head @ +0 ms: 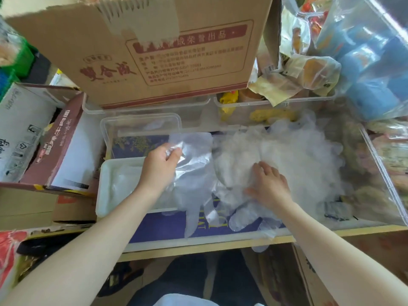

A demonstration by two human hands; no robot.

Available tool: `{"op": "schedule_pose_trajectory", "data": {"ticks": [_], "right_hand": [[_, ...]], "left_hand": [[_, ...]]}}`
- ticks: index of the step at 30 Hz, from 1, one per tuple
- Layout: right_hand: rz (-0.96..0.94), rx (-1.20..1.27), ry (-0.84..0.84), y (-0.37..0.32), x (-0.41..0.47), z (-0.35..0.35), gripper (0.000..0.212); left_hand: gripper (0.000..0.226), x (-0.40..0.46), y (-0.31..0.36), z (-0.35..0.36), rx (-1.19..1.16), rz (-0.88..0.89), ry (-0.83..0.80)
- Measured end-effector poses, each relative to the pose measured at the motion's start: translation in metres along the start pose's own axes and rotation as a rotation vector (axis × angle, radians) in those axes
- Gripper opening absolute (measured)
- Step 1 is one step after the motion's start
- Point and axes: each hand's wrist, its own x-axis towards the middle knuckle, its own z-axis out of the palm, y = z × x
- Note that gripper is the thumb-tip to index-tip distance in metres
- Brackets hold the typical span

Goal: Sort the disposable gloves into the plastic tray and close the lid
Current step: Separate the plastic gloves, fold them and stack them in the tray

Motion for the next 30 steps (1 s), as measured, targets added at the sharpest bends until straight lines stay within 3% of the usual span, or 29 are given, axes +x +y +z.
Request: {"op": "schedule_pose_trajectory", "data": {"ticks": [6,8,10,13,17,20,26,30], "right_hand": [[-0.027,0.080,0.251,0.007,0.005,0.015,0.022],[-0.027,0.107,0.296,0.006,0.007,0.013,0.014],[0.001,0.198,0.338,0.005,0.008,0.006,0.012],[0.073,0.598,0.405,-0.003,0.002,-0.016,0.011],[-0.031,0.961,0.399,-0.022,-0.015,-0.056,0.021],[-0.105,1.101,0.401,-0.035,-0.018,-0.083,0.025],[0.031,1.105,0.482,-0.052,-0.007,-0.110,0.028],[0.171,0.788,0.597,-0.044,0.004,-0.090,0.035]], "left_hand": [[0.026,0.004,-0.004,0.000,-0.014,0.021,-0.023],[0.026,0.004,-0.003,-0.001,-0.009,0.043,-0.025],[0.027,0.006,-0.003,-0.004,-0.021,0.055,-0.025],[0.028,0.007,-0.002,-0.008,-0.010,0.097,-0.046],[0.030,0.011,0.006,-0.008,-0.019,0.157,-0.112],[0.030,0.014,0.011,-0.005,-0.026,0.173,-0.165],[0.031,0.012,0.006,-0.005,-0.091,0.145,-0.213],[0.030,0.011,-0.002,-0.004,-0.068,0.141,-0.201]]}}
